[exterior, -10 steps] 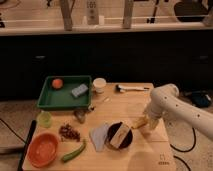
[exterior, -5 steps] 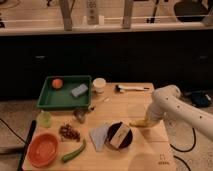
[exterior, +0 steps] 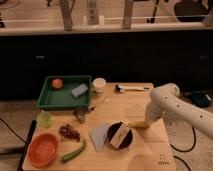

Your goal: Place banana in metal cup

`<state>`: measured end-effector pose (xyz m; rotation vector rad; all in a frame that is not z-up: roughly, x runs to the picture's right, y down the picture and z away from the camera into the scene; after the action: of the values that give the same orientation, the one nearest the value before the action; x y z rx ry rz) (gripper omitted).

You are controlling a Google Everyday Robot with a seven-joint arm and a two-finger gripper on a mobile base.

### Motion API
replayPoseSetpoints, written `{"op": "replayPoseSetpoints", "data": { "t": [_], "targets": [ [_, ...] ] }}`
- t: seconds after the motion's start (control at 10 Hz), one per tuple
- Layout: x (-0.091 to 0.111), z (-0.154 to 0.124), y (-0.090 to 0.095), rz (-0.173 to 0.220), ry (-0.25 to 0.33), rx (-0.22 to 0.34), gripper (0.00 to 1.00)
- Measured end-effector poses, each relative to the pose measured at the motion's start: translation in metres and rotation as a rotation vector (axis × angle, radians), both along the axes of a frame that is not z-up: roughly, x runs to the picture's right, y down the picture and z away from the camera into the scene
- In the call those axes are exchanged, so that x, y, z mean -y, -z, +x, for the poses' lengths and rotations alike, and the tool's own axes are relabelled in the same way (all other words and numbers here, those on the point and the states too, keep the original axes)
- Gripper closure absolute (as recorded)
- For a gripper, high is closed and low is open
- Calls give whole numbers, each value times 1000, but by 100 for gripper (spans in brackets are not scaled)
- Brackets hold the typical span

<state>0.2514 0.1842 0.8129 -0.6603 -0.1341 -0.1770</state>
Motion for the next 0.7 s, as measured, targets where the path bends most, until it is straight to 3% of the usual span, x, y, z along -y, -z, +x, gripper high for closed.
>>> {"op": "replayPoseSetpoints", "data": {
  "t": [0.2, 0.5, 0.7],
  "targets": [
    [10, -10, 14, 6, 19, 3, 95],
    [18, -43, 17, 22, 32, 21, 95],
    [22, -51, 21, 29, 44, 28, 95]
  ]
}}
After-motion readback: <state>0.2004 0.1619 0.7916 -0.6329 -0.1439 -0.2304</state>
